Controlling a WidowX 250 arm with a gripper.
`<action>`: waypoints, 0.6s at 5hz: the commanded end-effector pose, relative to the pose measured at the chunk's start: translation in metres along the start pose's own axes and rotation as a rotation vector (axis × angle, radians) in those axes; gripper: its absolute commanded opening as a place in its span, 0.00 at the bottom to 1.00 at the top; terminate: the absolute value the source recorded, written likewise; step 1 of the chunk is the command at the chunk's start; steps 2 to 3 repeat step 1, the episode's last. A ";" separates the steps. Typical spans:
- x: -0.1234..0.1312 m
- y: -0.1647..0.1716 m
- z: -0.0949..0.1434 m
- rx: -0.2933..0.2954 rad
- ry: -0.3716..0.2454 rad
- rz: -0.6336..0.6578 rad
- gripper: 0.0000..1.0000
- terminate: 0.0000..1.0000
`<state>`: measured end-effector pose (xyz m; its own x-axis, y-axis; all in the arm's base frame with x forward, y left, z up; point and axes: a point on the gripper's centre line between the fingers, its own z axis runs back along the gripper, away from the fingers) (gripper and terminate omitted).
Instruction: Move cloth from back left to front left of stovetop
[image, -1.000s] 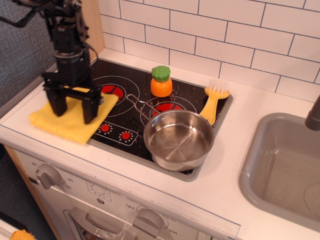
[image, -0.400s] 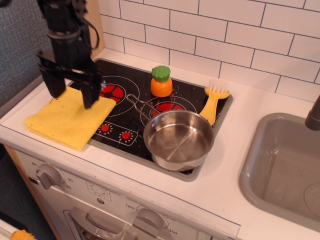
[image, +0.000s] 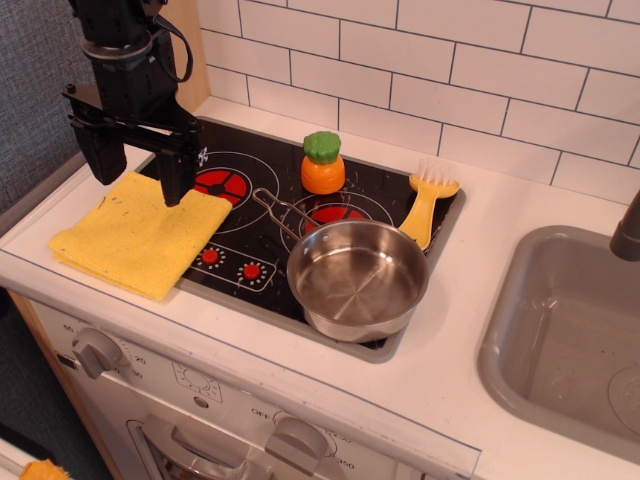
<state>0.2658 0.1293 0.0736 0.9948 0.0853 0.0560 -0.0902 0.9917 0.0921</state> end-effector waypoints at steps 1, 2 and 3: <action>0.002 0.003 0.017 0.020 -0.052 0.014 1.00 1.00; 0.002 0.003 0.017 0.020 -0.052 0.014 1.00 1.00; 0.002 0.003 0.017 0.020 -0.052 0.014 1.00 1.00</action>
